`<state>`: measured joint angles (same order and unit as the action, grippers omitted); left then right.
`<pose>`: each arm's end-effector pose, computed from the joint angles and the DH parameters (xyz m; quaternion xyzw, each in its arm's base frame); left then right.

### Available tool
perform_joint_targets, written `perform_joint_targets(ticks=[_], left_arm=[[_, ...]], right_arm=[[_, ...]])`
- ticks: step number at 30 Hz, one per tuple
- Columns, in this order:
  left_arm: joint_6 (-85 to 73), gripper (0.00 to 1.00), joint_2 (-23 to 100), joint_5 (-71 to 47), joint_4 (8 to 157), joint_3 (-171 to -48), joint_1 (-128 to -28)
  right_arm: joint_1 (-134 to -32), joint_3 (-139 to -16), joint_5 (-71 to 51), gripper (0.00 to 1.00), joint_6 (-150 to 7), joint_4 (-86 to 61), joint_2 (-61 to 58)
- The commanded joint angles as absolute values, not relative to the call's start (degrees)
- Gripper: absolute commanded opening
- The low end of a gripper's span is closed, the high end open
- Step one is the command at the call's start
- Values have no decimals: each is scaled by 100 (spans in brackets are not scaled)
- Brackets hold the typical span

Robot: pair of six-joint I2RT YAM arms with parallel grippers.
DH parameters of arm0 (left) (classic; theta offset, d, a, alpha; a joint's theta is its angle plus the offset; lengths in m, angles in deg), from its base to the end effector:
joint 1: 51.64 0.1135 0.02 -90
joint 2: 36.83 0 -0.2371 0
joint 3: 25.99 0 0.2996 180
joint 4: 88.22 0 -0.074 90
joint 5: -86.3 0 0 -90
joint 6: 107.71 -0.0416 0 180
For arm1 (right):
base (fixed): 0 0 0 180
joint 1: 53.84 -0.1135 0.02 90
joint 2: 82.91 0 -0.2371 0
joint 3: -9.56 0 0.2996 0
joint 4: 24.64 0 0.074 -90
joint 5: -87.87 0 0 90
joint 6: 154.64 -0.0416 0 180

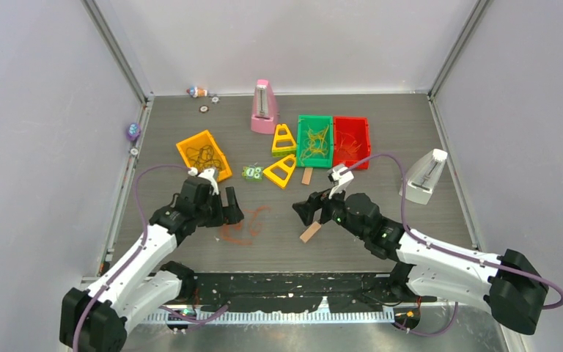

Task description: Untangle the cables

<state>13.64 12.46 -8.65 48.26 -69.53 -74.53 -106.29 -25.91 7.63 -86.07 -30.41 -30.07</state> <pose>0.2186 -0.0962 0.1757 -0.0541 0.9352 -0.1945 0.2910 0.1734 0.2140 0.1899 -0.1547 0.7584 0.3258 0.5429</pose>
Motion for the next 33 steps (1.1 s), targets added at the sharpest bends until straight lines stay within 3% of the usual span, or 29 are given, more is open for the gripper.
perform_joint_targets(ticks=[1,4,6,10,11,15,22,27,29,32,33], left_arm=[[1595,86,1655,-698,5725,-6874,-7614],[1651,69,2071,-815,5940,-6827,-7795],[1678,51,2314,-934,6117,-6837,-7993],[1845,3,2808,-1227,6504,-7004,-8552],[1883,0,2908,-1287,6518,-7109,-8713],[1890,0,2911,-1506,6556,-7545,-9273],[1581,0,1760,-1511,6558,-7617,-9392],[1256,16,1603,-1029,5955,-7674,-9315],[1185,16,1609,-1024,5880,-7693,-9304],[1149,0,1594,-1110,5962,-7643,-9295],[1123,0,1580,-1175,5996,-7630,-9297]], right_arm=[[-10643,-2635,574,85,-8875,-2924,-2838],[-10640,-2688,568,84,-8821,-2888,-2840],[-10638,-2763,632,83,-8779,-2809,-2865],[-10640,-2787,963,81,-8754,-2489,-2968],[-10640,-2776,1089,79,-8796,-2448,-2993],[-10633,-2645,1284,77,-8927,-2357,-3171],[-10630,-2725,793,80,-8868,-2393,-2851],[-10638,-3210,189,84,-8719,-2301,-2060],[-10640,-3364,-60,86,-8673,-2282,-1780],[-10640,-3501,-476,88,-8615,-2299,-1372],[-10644,-3547,-516,88,-8603,-2339,-1307]])
